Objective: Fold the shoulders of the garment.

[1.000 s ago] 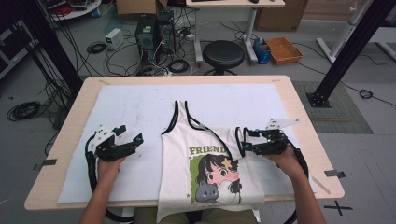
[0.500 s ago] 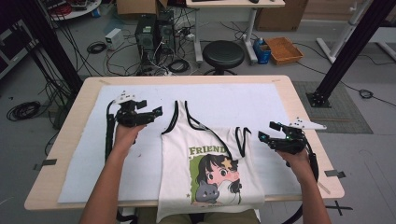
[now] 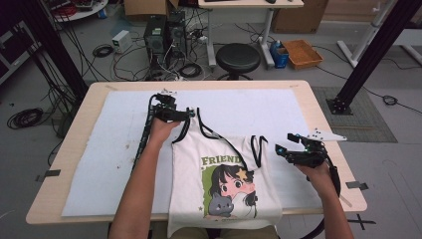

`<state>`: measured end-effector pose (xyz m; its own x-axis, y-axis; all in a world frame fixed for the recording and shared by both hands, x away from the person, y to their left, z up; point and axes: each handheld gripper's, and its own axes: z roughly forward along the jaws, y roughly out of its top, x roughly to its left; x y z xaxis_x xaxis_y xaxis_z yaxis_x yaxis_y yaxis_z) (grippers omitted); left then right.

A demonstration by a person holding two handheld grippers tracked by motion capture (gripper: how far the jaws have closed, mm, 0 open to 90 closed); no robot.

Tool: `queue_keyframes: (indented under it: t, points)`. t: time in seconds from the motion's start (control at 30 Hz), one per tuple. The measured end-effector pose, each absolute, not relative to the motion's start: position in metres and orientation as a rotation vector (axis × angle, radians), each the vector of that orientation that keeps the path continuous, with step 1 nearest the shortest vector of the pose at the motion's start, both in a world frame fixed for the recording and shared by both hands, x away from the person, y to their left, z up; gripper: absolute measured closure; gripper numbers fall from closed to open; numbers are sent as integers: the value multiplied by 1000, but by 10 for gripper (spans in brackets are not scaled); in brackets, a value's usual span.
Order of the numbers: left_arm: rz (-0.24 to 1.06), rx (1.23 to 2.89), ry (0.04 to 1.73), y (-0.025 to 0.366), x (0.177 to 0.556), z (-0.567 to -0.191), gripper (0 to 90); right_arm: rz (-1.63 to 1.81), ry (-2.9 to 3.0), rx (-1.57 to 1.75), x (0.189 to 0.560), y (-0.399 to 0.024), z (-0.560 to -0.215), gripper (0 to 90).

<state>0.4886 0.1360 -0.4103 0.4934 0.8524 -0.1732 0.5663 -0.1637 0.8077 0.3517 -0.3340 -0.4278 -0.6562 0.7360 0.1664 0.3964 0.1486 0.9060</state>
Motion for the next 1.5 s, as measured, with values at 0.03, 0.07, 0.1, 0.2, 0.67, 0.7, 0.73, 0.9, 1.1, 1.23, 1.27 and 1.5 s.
queue_keyframes:
  t: [0.03, 0.07, 0.1, 0.2, 0.67, 0.7, 0.73, 0.9, 1.1, 1.23, 1.27, 1.5]
  points:
    - [396, 1846, 1201, 134, 491, -415, 179, 1510, 2115, 1092, 352, -334, -428, 208]
    - [386, 1871, 1215, 131, 494, -425, 197, 1510, 2118, 1094, 351, -336, -429, 208]
    - [383, 1900, 1215, 129, 496, -429, 207, 1510, 2117, 1094, 351, -336, -429, 208]
    - [394, 1976, 1225, 121, 497, -440, 215, 1502, 2127, 1088, 347, -337, -429, 208]
    - [368, 2016, 1137, 116, 486, -445, 850, 1499, 2131, 1080, 343, -340, -430, 208]
    - [337, 1947, 1112, 122, 480, -445, 850, 1499, 2131, 1081, 343, -340, -430, 208]
    - [314, 1898, 1099, 126, 475, -445, 850, 1498, 2131, 1080, 343, -340, -430, 208]
    - [261, 1837, 991, 138, 455, -448, 850, 1504, 2130, 1083, 342, -339, -430, 208]
    - [175, 1750, 832, 150, 426, -444, 847, 1509, 2135, 1079, 341, -335, -429, 208]
    - [148, 1737, 723, 148, 408, -438, 845, 1508, 2157, 1070, 345, -327, -430, 208]
    - [146, 1751, 700, 147, 403, -438, 845, 1508, 2157, 1070, 345, -327, -430, 208]
    - [61, 1790, 750, 154, 376, -440, 492, 1500, 2167, 1075, 348, -324, -431, 209]
